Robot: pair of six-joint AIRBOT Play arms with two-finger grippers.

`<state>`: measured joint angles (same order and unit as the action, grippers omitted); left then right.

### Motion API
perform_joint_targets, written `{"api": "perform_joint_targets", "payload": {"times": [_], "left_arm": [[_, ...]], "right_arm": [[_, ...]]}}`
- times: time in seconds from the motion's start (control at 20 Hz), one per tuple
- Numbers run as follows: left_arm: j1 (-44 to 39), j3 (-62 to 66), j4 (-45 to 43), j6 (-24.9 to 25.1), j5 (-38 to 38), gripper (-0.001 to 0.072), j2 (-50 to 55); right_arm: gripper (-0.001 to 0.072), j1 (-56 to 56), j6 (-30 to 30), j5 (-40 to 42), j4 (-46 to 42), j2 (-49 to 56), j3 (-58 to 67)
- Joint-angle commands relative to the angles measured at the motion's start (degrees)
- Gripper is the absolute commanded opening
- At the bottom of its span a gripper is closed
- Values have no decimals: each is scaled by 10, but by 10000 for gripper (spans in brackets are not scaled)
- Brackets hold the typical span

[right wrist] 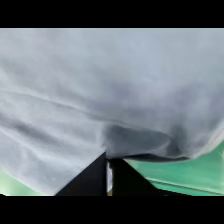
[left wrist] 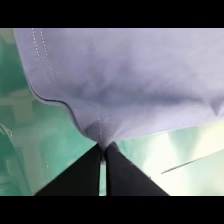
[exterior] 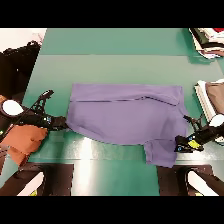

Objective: Fold the shirts.

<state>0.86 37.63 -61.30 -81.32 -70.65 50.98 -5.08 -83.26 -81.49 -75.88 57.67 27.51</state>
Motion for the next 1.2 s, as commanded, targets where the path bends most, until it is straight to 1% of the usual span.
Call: {"api": "perform_joint_targets", "payload": {"times": [0.0, 0.1, 0.2, 0.35, 0.45, 0.5, 0.55, 0.65, 0.8, 0.95, 1.05, 1.15], "left_arm": [[1, 7, -7, 9, -17, 22, -5], [1, 18, -17, 6, -40, 22, -24], [1, 19, -26, -10, -76, 22, -58], [1, 29, -13, -28, -153, 22, -119], [1, 63, -11, -27, -163, 22, -130], [1, 82, -14, -27, -144, 22, -124], [1, 95, -17, -26, -108, 22, -118], [1, 111, -19, -17, -36, 22, -87], [1, 134, -19, -5, 73, 23, 17], [1, 190, -9, 9, 170, 23, 148], [1, 242, 4, 9, 191, 24, 235], [1, 294, 23, 26, 201, 24, 310]], "right_arm": [[18, 22, -2, -4, -4, -25, 3], [18, 22, -2, -43, -13, -66, 29], [17, 22, -2, -84, -23, -114, 79], [17, 22, -2, -99, -23, -172, 155], [18, 23, -2, -100, -23, -174, 203], [17, 23, -2, -97, -22, -159, 228], [17, 23, -2, -90, -23, -139, 251], [17, 23, 5, -50, -22, -83, 300], [18, 23, 29, 6, -21, 26, 376], [18, 23, 34, 43, -18, 139, 448], [18, 25, 34, 60, -16, 210, 500], [19, 26, 34, 69, -8, 270, 546]]}}
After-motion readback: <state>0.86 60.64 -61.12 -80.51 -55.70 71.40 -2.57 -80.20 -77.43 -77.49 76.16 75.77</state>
